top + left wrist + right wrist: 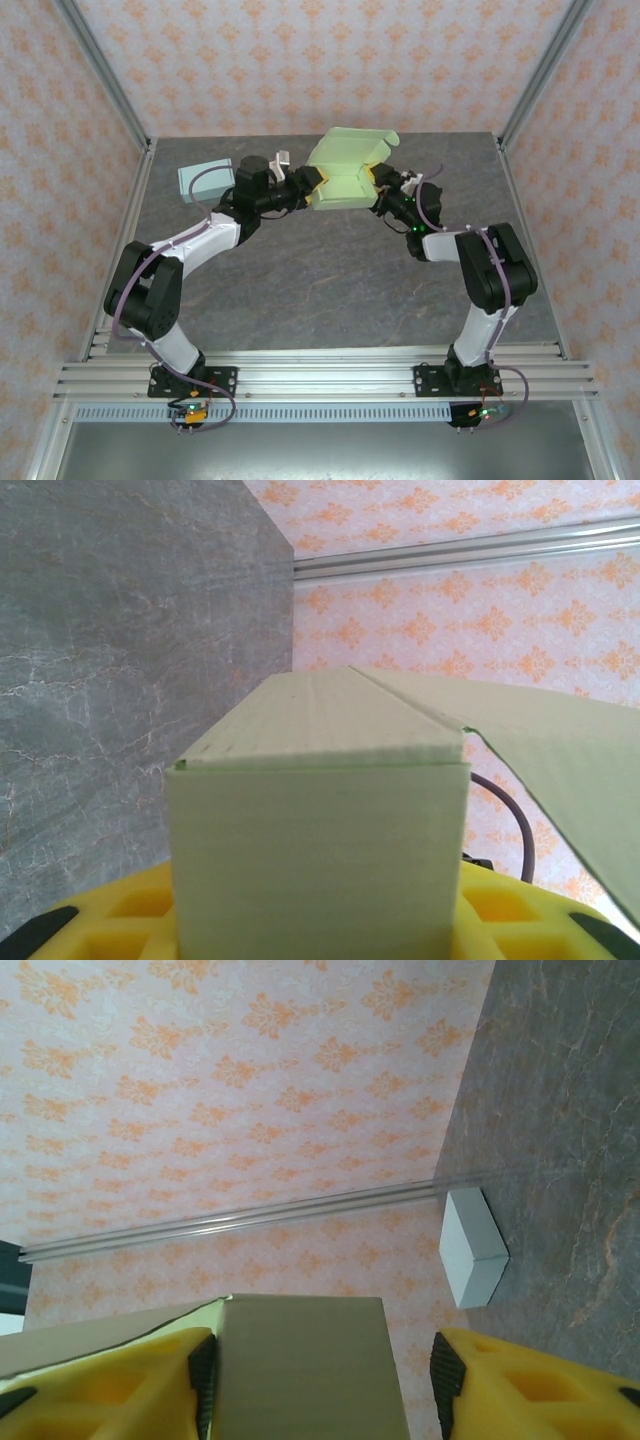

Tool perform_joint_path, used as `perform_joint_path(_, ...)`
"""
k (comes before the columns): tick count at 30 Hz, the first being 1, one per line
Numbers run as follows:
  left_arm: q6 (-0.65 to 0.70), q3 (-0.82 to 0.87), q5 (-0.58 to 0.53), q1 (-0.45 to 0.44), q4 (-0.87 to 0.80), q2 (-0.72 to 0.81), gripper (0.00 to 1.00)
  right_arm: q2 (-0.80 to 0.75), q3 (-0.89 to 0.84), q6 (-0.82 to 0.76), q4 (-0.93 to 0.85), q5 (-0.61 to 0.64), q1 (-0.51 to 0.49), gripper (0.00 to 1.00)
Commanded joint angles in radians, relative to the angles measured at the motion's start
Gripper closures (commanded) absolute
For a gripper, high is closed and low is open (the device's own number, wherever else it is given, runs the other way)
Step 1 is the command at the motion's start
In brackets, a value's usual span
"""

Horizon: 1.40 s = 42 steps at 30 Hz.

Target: Fold the paper box

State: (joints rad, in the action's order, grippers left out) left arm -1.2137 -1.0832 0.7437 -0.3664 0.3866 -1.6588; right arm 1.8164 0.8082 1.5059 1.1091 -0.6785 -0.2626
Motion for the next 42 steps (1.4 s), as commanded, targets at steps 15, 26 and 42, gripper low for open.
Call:
perform_joint_path(15,0.019,-0.017,0.009,-0.015,0.019,-0.001,0.66,-0.057,0.020,-0.396,-0.316,0.016,-0.046,0.61)
perform_joint_path(26,0.056,-0.018,0.014,-0.015,-0.001,-0.036,0.66,-0.196,0.049,-0.677,-0.596,0.061,-0.044,0.43)
perform_joint_path(42,0.279,-0.017,0.028,-0.012,-0.073,-0.194,0.65,-0.391,0.058,-1.040,-0.984,0.050,0.039,0.34)
